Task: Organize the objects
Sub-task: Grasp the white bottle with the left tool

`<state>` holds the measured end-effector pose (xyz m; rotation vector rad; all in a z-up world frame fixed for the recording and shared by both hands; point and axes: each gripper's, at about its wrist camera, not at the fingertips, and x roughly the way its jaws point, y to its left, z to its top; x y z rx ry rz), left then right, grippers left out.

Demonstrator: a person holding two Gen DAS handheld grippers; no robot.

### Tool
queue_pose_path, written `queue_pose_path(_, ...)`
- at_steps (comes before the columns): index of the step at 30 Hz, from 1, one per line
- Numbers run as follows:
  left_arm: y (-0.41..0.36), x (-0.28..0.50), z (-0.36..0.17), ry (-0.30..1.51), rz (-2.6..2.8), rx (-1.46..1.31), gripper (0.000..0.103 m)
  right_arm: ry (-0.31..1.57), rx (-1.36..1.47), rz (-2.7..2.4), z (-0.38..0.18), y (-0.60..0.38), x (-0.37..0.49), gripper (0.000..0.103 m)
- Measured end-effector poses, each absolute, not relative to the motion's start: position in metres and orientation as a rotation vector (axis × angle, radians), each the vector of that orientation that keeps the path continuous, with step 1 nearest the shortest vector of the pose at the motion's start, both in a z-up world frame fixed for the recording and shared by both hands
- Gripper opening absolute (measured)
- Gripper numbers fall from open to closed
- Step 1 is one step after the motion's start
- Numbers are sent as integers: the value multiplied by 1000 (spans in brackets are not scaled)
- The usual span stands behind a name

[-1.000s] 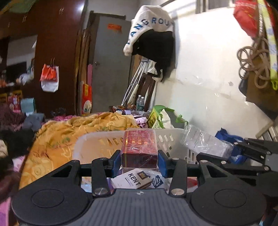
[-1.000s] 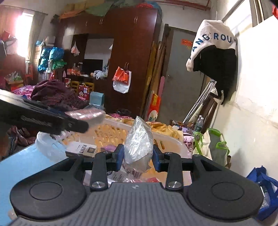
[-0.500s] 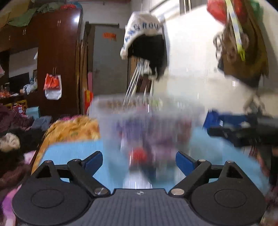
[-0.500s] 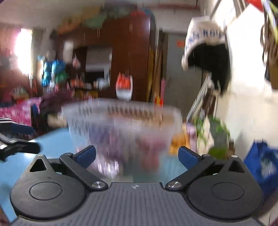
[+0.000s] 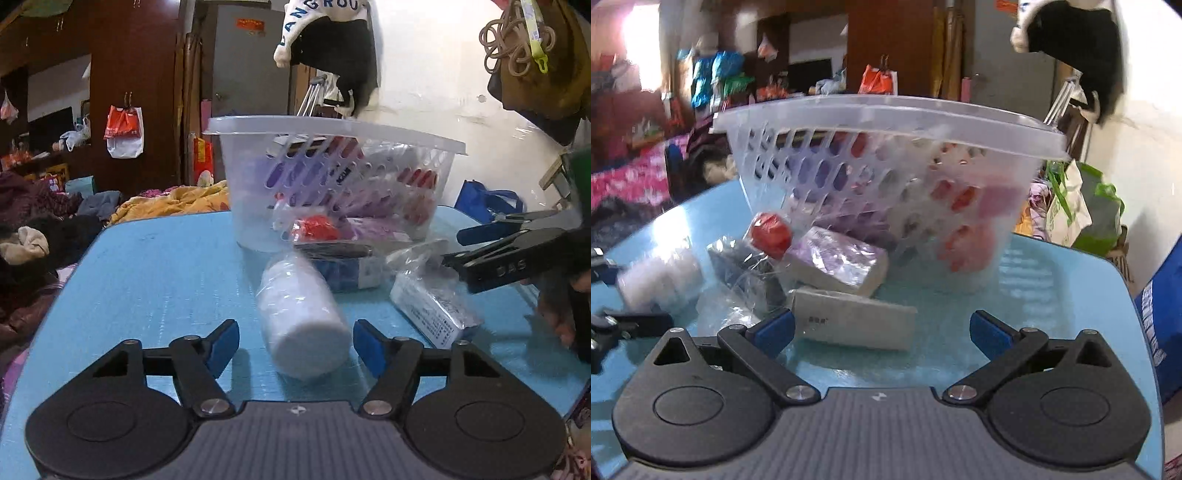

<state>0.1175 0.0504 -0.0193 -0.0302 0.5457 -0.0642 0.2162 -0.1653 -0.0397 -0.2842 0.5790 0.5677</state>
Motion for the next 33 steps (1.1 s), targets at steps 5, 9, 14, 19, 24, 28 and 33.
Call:
queue_pose_path(5, 48, 120, -21, 556, -73, -14, 73, 598, -235, 597, -39, -175, 214, 89)
queue_pose_path(9, 44, 120, -21, 551, -52, 4, 73, 605, -254, 611, -40, -174, 210, 76)
queue_pose_path(14, 42, 120, -21, 540, -44, 22, 66, 610, -234, 615, -40, -169, 214, 77)
queue_pose_path(19, 40, 121, -22, 549, -67, 42, 64, 601, -228, 615, -40, -163, 216, 75)
queue_pose_path(24, 33, 115, -22, 506, -36, 87, 53, 551, -239, 602, -37, -163, 206, 69)
queue_pose_path(28, 40, 108, -20, 451, -40, 56, 52, 525, -205, 594, -35, -172, 202, 68)
queue_pose_path(33, 42, 104, -18, 416, -50, 55, 52, 472, -159, 577, -30, -188, 197, 66)
